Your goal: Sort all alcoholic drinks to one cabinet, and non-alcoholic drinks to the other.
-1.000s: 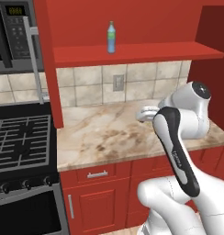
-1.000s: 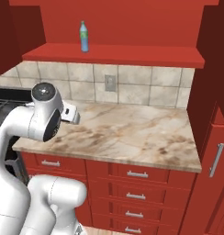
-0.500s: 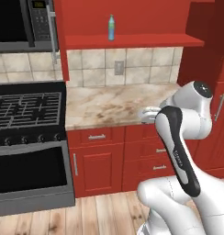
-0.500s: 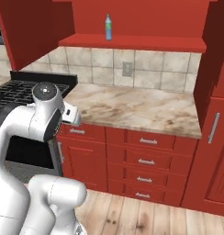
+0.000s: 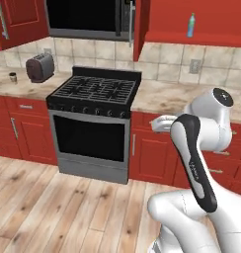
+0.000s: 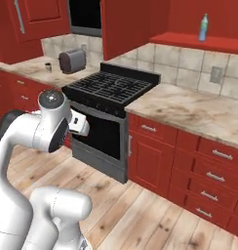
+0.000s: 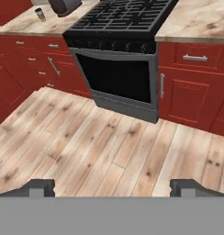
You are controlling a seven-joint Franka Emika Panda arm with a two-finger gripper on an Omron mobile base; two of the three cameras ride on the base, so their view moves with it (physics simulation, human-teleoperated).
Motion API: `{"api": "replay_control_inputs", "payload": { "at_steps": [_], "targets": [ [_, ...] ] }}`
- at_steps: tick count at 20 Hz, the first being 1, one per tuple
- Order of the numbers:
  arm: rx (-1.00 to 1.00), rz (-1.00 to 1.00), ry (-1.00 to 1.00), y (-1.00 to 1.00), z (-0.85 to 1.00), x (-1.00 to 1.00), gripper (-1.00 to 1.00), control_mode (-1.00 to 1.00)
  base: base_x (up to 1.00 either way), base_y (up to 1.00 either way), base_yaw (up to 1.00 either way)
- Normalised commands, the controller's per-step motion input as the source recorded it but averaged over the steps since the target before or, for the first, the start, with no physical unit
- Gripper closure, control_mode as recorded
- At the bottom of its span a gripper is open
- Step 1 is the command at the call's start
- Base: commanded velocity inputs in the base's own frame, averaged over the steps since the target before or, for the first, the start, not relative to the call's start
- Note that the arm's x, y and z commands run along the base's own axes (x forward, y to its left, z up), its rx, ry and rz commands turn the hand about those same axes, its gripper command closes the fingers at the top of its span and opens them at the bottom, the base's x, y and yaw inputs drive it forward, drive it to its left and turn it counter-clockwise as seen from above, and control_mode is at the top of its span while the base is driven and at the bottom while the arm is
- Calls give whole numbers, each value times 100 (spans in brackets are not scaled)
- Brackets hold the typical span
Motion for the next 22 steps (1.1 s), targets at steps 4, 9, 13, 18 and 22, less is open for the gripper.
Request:
{"api": "replay_control_inputs", "payload": {
  "at_steps": [4, 9, 13, 18, 22],
  "targets": [
    [0, 0, 0, 0, 0, 0, -100, 100, 5, 39, 66],
    [0, 0, 0, 0, 0, 0, -100, 100, 40, 42, 66],
    [0, 0, 0, 0, 0, 0, -100, 100, 58, 39, 63],
    [0, 0, 0, 0, 0, 0, -100, 100, 91, 23, 54],
    [0, 0, 0, 0, 0, 0, -100, 100, 100, 0, 39]
  ]
}}
